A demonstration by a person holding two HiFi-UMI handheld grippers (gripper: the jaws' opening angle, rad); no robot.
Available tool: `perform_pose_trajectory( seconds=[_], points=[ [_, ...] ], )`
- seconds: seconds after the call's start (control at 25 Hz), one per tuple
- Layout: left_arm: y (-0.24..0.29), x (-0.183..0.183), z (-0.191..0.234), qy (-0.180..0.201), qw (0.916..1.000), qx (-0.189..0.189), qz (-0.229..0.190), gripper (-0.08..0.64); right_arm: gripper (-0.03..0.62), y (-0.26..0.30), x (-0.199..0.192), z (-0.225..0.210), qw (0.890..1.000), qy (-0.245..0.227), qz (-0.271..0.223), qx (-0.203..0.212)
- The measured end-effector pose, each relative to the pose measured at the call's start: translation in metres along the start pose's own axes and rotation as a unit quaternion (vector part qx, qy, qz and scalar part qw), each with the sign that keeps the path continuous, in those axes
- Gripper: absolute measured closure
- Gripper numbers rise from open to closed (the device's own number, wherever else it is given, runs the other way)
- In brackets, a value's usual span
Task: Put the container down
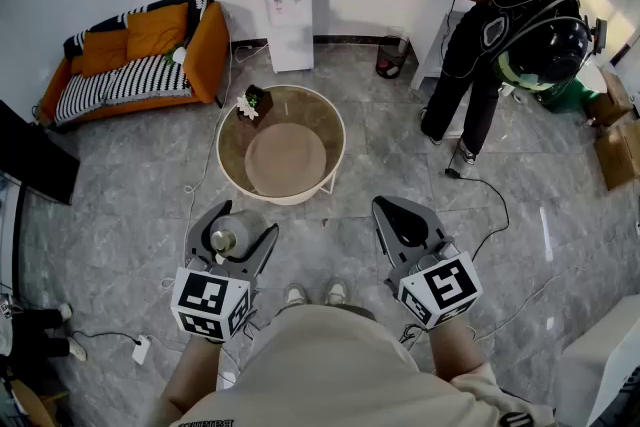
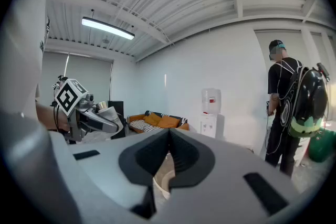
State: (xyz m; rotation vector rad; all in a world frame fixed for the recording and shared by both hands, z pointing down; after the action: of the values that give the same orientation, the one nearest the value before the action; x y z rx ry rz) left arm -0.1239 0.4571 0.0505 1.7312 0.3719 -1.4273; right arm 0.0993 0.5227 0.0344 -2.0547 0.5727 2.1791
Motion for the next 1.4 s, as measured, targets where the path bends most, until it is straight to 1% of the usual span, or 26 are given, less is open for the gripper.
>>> perform_pose_trajectory(
  seconds=[0.16, 0.44, 0.56, 0.76, 1.16, 1.32, 1.4],
  points=[
    [-0.009, -0.004, -0.002, 0.007, 1.0, 0.006, -0.003, 0.225, 0.595, -0.005, 0.0, 0.007, 1.0, 0.002, -0.007, -0.008],
    [-0.005, -0.007, -0.005, 0.005, 0.9999, 0.013, -0.002, 0.225, 0.595, -0.004, -0.008, 0.005, 1.0, 0.006, -0.007, 0.002],
    [0.0, -0.005, -0.007, 0.002, 0.9999, 0.016, 0.002, 0.225, 0.595, -0.003, -0.008, -0.002, 1.0, 0.007, -0.003, 0.004],
    [0.014, -0.003, -0.011, -0.014, 0.9996, 0.022, 0.008, 0.225, 0.595, 0.0, -0.01, -0.013, 1.0, 0.0, -0.006, 0.015],
    [0.039, 0.009, -0.033, 0.005, 0.9994, 0.033, 0.006, 0.225, 0.595, 0.006, -0.015, -0.04, 0.999, -0.011, -0.008, 0.04],
    [0.046, 0.011, -0.033, -0.006, 0.9995, 0.032, 0.006, 0.225, 0.595, 0.015, -0.016, -0.048, 0.999, -0.011, -0.005, 0.047],
    [0.051, 0.012, -0.031, -0.001, 0.9993, 0.038, 0.003, 0.225, 0.595, 0.02, -0.016, -0.053, 0.999, -0.013, -0.004, 0.048]
  ],
)
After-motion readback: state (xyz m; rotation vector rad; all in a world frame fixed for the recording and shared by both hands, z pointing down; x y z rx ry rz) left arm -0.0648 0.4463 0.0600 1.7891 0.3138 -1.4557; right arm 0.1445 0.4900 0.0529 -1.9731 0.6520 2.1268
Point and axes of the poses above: the fingertips, and each gripper's own axes: y forward along the fingers, z to its left, x out of its top, the point moved 5 cm from there along -y, backward along the fingers, and after that the axes turned 1 degree about -y, right-handed, at the moved point
